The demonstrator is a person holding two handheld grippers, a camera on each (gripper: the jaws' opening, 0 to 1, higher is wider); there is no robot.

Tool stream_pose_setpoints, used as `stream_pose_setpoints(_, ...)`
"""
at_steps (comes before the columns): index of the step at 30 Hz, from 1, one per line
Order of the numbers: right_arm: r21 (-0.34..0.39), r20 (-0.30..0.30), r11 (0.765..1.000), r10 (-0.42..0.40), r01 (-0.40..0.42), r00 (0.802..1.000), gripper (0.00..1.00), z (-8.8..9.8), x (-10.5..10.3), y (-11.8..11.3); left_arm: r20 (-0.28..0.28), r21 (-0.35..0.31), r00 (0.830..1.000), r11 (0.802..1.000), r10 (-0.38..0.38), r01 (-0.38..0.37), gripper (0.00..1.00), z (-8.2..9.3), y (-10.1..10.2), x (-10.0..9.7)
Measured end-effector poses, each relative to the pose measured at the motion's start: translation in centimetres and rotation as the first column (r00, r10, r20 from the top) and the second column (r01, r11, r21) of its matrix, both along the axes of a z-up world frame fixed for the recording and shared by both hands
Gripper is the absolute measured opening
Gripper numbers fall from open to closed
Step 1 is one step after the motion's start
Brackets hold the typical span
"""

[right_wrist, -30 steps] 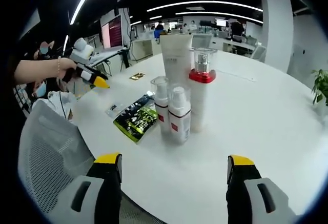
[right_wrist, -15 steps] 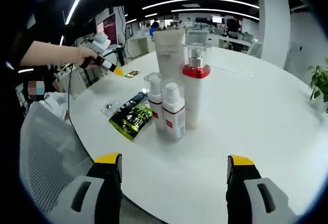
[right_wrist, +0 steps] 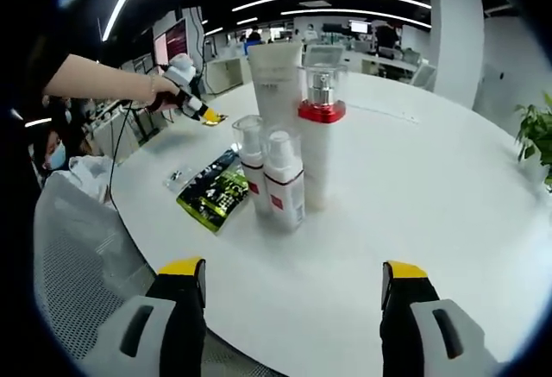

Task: Arrange the skincare products in the storage area until every visible bottle or jar stands upright without overlapping.

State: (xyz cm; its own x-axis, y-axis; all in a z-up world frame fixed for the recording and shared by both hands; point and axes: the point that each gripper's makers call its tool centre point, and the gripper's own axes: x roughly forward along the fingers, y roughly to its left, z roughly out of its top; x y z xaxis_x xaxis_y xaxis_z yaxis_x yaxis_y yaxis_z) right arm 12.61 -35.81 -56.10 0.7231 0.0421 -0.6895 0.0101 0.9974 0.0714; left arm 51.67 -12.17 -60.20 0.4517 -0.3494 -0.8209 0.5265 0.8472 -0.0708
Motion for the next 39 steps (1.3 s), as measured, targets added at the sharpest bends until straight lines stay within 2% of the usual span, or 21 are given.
stream_pose_setpoints(5,-0.002,-0.009,1.0,0.001,-0.001,1.0,0.88,-0.1,0.0,0.1,0.02,0.03,0.999,0.999,-0.039,0.038,0.51,-0.7,0.0,0.6)
stream_pose_setpoints(7,-0.002,-0.012,1.0,0.0,0.0,1.0,0.88,-0.1,0.0,0.2,0.035,0.05,0.998,0.997,-0.052,0.05,0.51,-0.9,0.2,1.5)
stream_pose_setpoints(10,0.0,-0.017,1.0,0.001,-0.001,1.0,0.88,-0.2,0.0,0.2,0.041,0.069,0.997,0.996,-0.064,0.061,0.51,-0.9,0.2,1.1)
stream_pose_setpoints(13,-0.001,-0.02,1.0,0.005,-0.005,1.0,0.88,-0.2,0.0,0.3,0.051,0.06,0.994,0.994,-0.094,0.091,0.48,-0.8,-0.3,0.9)
stream_pose_setpoints(15,-0.002,-0.023,1.0,0.007,-0.007,1.0,0.88,-0.2,0.0,0.3,0.061,0.057,0.986,0.987,-0.153,0.15,0.41,-0.7,-1.0,0.7)
stream_pose_setpoints(16,-0.003,-0.024,1.0,0.008,-0.008,1.0,0.88,-0.2,0.0,0.4,0.078,0.068,0.975,0.977,-0.207,0.202,0.37,-0.5,-1.6,0.3)
stream_pose_setpoints(17,-0.003,-0.024,1.0,0.007,-0.008,1.0,0.88,-0.3,0.0,0.3,0.082,0.081,0.971,0.972,-0.226,0.219,0.37,-0.5,-1.7,0.1)
stream_pose_setpoints(22,-0.004,-0.023,1.0,0.01,-0.01,1.0,0.88,-0.3,0.0,0.3,0.069,0.071,0.975,0.975,-0.213,0.209,0.37,-1.2,-1.5,1.4)
stream_pose_setpoints(25,-0.005,-0.022,1.0,0.01,-0.01,1.0,0.88,-0.4,0.0,0.2,0.074,0.096,0.964,0.964,-0.255,0.248,0.37,-1.4,-1.6,1.4)
stream_pose_setpoints(29,-0.003,-0.02,1.0,0.01,-0.01,1.0,0.88,-0.4,0.0,0.2,0.111,0.096,0.924,0.93,-0.365,0.356,0.37,-0.6,-2.7,0.7)
stream_pose_setpoints(31,-0.002,-0.019,1.0,0.013,-0.013,1.0,0.88,-0.4,0.1,0.3,0.128,0.095,0.9,0.909,-0.416,0.407,0.37,0.2,-3.7,0.0)
stream_pose_setpoints(32,-0.002,-0.019,1.0,0.014,-0.014,1.0,0.88,-0.4,0.1,0.3,0.137,0.094,0.883,0.893,-0.449,0.44,0.37,0.4,-3.7,0.4)
stream_pose_setpoints(34,-0.005,-0.02,1.0,0.017,-0.018,1.0,0.88,-0.5,0.0,0.3,0.15,0.091,0.859,0.872,-0.489,0.481,0.37,1.0,-3.9,0.1)
stream_pose_setpoints(35,-0.003,-0.02,1.0,0.018,-0.018,1.0,0.88,-0.5,0.0,0.3,0.157,0.088,0.835,0.85,-0.527,0.52,0.37,1.3,-4.2,-0.3)
stream_pose_setpoints(36,-0.003,-0.019,1.0,0.019,-0.019,1.0,0.88,-0.5,0.0,0.3,0.159,0.089,0.824,0.839,-0.543,0.536,0.37,1.4,-4.0,-1.3)
stream_pose_setpoints(39,-0.003,-0.018,1.0,0.021,-0.021,1.0,0.88,-0.5,0.1,0.3,0.152,0.103,0.772,0.786,-0.618,0.609,0.37,1.8,-4.5,-3.0)
